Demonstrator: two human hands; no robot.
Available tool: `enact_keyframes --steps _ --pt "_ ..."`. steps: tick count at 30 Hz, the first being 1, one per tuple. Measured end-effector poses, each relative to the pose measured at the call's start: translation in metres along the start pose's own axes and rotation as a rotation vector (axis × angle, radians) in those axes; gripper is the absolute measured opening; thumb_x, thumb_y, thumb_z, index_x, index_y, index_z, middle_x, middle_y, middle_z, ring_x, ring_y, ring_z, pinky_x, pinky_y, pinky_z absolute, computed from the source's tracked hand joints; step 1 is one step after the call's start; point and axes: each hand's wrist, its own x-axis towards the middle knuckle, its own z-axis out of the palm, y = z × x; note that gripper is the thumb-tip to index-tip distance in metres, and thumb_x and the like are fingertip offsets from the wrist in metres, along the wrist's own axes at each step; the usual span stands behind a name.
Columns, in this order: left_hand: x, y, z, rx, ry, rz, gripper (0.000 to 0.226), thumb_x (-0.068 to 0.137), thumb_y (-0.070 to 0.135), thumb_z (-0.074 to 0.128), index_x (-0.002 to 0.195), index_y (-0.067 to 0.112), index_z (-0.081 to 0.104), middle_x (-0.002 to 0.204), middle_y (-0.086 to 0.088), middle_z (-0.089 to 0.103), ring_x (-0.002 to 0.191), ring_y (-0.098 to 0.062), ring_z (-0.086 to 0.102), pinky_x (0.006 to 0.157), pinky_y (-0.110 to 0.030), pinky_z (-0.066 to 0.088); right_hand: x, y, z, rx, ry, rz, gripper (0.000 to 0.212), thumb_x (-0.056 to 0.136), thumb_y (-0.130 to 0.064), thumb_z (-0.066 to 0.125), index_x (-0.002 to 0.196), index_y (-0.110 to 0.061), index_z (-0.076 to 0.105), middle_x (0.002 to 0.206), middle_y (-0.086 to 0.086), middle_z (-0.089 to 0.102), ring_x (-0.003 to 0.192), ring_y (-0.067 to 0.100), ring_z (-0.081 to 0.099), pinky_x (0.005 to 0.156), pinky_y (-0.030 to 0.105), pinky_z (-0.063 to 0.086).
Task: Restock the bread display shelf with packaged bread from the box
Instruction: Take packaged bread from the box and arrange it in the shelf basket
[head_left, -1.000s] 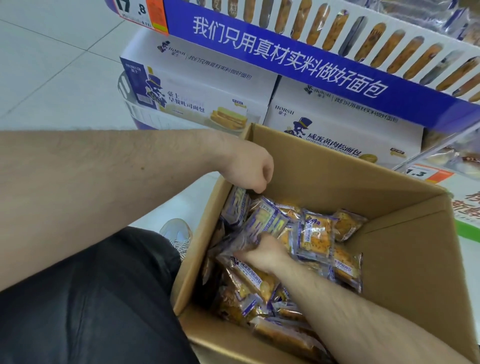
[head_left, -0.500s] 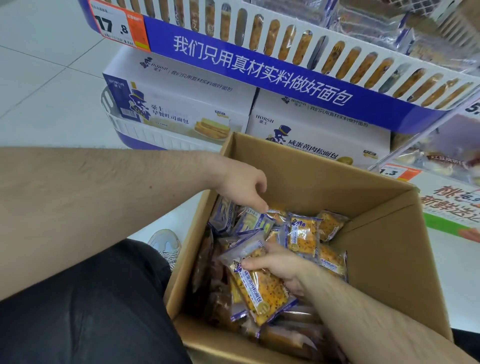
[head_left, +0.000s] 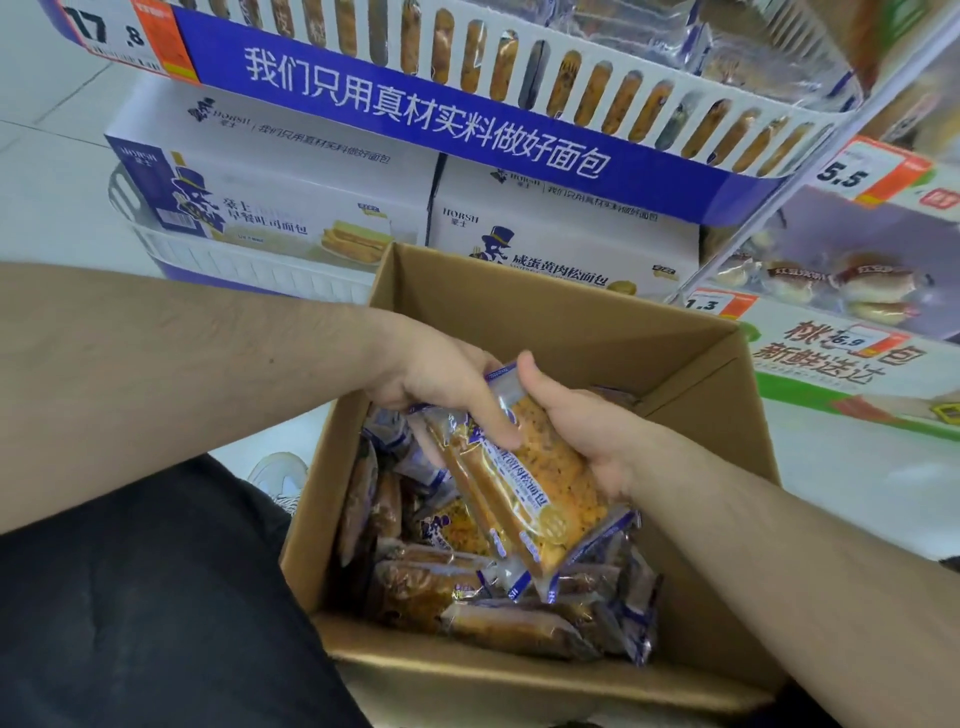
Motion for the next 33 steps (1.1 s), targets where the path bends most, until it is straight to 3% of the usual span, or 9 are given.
enact_keyframes --steps 3,5,8,11,17,24,28,31,33 --pt "-0.002 0.005 -0.002 0.105 0.059 0.001 0.042 0.082 0.012 0.078 0.119 0.017 0.058 0.107 -0.006 0.075 0.098 -0.024 0.073 0.075 -0.039 0.060 0.011 0.015 -0.019 0.087 0.062 0.000 0.082 0.091 -0.075 0.034 0.123 -0.005 0.062 0.103 0.016 0.074 0.095 0.030 0.071 0.083 0.041 0.056" --pt "-0.005 0.005 -0.006 0.211 0.136 -0.027 0.055 0.076 0.010 0.083 0.119 0.022 0.052 0.108 -0.004 0.074 0.097 -0.025 0.073 0.079 -0.045 0.061 0.017 0.037 -0.034 -0.429 0.242 -0.026 0.066 0.094 -0.067 0.042 0.118 -0.008 0.061 0.096 0.008 0.070 0.082 0.020 0.066 0.074 0.036 0.055" --pt "-0.007 0.002 -0.010 0.353 0.177 -0.092 0.072 0.069 0.012 0.089 0.125 0.023 0.046 0.114 -0.003 0.068 0.101 -0.025 0.070 0.086 -0.049 0.059 0.025 0.075 -0.039 -1.141 0.072 0.081 0.054 0.089 -0.056 0.062 0.125 -0.016 0.057 0.120 0.005 0.064 0.105 0.019 0.063 0.095 0.038 0.053" --pt "-0.009 0.001 -0.013 0.427 0.207 -0.121 0.076 0.068 0.016 0.090 0.128 0.022 0.044 0.115 -0.001 0.065 0.104 -0.022 0.067 0.090 -0.045 0.058 0.032 0.097 -0.028 -1.319 -0.111 0.161 0.069 0.087 -0.051 0.069 0.142 -0.015 0.048 0.138 0.007 0.056 0.123 0.025 0.055 0.102 0.035 0.046" --pt "-0.012 -0.003 -0.022 0.284 0.356 -0.090 0.073 0.069 0.011 0.088 0.125 0.018 0.043 0.109 -0.003 0.064 0.098 -0.025 0.069 0.084 -0.047 0.060 0.046 0.109 -0.023 -1.502 -0.109 0.114 0.031 0.092 -0.021 0.063 0.123 -0.017 0.060 0.118 0.007 0.064 0.105 0.025 0.060 0.080 0.032 0.047" --pt "-0.009 -0.009 -0.032 0.040 0.530 -0.027 0.073 0.069 0.010 0.088 0.124 0.017 0.042 0.110 -0.007 0.064 0.097 -0.029 0.068 0.082 -0.053 0.059 0.037 0.046 -0.073 -0.907 0.093 0.051 0.011 0.087 -0.013 0.067 0.087 -0.018 0.057 0.091 0.003 0.061 0.080 0.017 0.059 0.078 0.036 0.048" --pt "-0.005 -0.010 -0.037 -0.192 0.640 0.028 0.070 0.070 0.013 0.088 0.124 0.020 0.043 0.112 -0.006 0.065 0.096 -0.028 0.069 0.074 -0.047 0.062 0.007 0.015 -0.087 -0.147 0.189 -0.082 0.021 0.090 0.004 0.052 0.101 -0.007 0.066 0.087 0.016 0.072 0.071 0.028 0.070 0.071 0.038 0.059" --pt "-0.003 -0.006 -0.041 -0.437 0.730 0.088 0.072 0.070 0.015 0.089 0.128 0.022 0.047 0.116 -0.006 0.066 0.100 -0.026 0.068 0.063 -0.037 0.062 -0.001 0.005 -0.088 0.189 0.173 -0.151 0.020 0.095 -0.012 0.053 0.112 -0.011 0.063 0.095 0.014 0.076 0.083 0.031 0.073 0.083 0.047 0.056" --pt "-0.003 -0.003 -0.046 -0.519 0.758 0.131 0.064 0.070 0.014 0.088 0.122 0.020 0.052 0.116 -0.010 0.068 0.101 -0.029 0.069 0.062 -0.034 0.060 -0.008 -0.004 -0.084 0.350 0.151 -0.225 0.029 0.095 -0.025 0.057 0.120 -0.011 0.062 0.102 0.015 0.075 0.086 0.032 0.074 0.074 0.044 0.058"
